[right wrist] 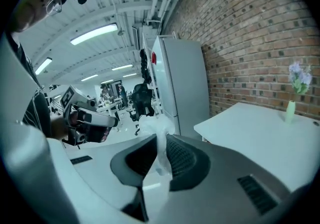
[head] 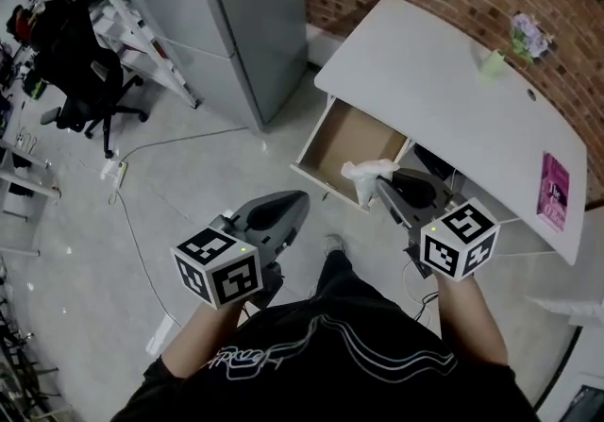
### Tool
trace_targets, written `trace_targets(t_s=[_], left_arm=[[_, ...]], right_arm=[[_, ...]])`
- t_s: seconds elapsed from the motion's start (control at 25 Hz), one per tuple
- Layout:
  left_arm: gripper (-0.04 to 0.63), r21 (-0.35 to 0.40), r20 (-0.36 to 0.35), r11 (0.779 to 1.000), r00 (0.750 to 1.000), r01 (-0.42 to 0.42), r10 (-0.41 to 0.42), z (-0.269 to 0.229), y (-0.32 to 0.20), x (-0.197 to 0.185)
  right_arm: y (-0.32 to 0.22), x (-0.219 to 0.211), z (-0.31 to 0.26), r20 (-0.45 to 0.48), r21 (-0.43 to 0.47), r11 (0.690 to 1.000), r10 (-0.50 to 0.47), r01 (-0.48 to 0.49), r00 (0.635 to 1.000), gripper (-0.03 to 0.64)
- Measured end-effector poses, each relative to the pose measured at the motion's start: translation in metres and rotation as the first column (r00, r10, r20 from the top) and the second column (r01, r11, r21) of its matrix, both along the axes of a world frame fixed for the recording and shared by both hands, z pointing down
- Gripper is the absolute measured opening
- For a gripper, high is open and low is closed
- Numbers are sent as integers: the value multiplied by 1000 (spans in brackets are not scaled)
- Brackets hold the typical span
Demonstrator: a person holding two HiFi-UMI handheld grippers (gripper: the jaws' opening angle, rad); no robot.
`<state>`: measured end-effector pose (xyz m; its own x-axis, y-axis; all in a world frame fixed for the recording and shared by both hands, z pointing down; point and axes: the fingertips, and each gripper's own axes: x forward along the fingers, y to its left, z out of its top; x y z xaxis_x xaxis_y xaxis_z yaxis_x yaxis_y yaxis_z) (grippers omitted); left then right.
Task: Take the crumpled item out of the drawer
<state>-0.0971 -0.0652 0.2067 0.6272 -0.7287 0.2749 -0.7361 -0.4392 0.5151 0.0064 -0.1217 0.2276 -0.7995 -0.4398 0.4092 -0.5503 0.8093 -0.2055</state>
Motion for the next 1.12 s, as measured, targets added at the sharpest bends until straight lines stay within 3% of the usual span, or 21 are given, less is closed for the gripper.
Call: trace_targets(t_s=[0.16, 0.4, 1.12], left_arm=[[23, 82, 54, 996, 998, -25, 21, -30, 22, 6], [23, 127, 69, 991, 997, -45, 36, -56, 42, 8], [23, 126, 98, 989, 993, -81, 69, -47, 46, 22]], right_arm=[[27, 3, -30, 21, 58, 998, -4, 2, 1000, 77], [57, 4, -64, 70, 82, 997, -9, 3, 997, 77], [71, 18, -53, 93, 66, 997, 27, -33, 995, 77]])
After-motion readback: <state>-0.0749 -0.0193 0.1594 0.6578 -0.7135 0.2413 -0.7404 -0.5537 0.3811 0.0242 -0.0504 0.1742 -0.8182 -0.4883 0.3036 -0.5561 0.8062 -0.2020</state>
